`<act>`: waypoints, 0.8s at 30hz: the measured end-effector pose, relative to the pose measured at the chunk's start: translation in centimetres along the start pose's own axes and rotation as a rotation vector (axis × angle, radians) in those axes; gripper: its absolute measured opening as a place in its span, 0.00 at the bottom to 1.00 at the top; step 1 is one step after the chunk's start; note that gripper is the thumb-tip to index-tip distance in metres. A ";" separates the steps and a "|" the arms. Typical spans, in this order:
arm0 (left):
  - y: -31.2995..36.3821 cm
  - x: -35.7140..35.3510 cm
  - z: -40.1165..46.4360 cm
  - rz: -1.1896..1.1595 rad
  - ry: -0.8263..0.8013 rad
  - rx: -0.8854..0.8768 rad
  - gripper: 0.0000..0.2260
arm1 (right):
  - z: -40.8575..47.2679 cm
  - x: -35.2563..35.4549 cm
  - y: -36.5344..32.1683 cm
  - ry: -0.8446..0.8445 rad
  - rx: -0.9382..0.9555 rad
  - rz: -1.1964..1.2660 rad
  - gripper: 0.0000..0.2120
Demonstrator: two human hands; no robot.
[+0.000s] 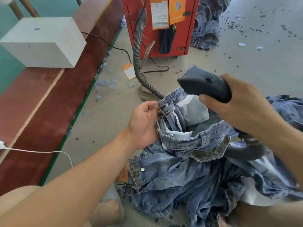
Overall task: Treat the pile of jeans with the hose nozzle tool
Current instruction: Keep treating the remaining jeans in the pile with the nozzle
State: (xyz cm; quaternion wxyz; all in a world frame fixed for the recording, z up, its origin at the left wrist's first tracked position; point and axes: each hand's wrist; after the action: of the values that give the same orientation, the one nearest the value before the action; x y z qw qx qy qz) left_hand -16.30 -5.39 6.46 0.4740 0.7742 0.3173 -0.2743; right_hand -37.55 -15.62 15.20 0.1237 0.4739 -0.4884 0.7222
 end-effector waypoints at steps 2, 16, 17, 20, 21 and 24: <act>0.2 -0.1 0.0 -0.008 0.005 -0.003 0.27 | 0.0 0.7 0.4 -0.065 0.032 -0.019 0.13; -0.3 1.0 -0.1 0.132 0.154 -0.116 0.31 | 1.0 -0.9 0.9 -0.119 0.027 -0.073 0.10; -0.3 1.1 -0.1 0.142 0.177 -0.119 0.31 | 1.2 -0.7 0.9 -0.093 0.004 -0.058 0.10; -0.1 1.2 -0.2 0.176 0.226 -0.146 0.32 | 1.5 0.2 1.2 -0.111 -0.016 -0.023 0.10; 0.0 1.2 -0.3 0.177 0.234 -0.157 0.34 | 1.4 0.4 1.3 -0.139 -0.010 -0.022 0.10; 0.4 1.1 -0.3 0.148 0.229 -0.181 0.35 | 1.0 -0.1 1.1 -0.214 0.022 -0.050 0.11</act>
State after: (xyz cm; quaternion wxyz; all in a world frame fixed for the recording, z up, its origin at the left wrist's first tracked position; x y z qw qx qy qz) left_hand -15.23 -4.97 6.02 0.5217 0.7757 0.3346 -0.1190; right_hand -37.65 -16.91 14.56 0.0836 0.5616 -0.4789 0.6696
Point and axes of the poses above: each hand's wrist, its own z-axis towards the middle knuckle, its own x-axis out of the back of the hand, y = z × x, and after that the axes turned 2 degrees about x, right-handed
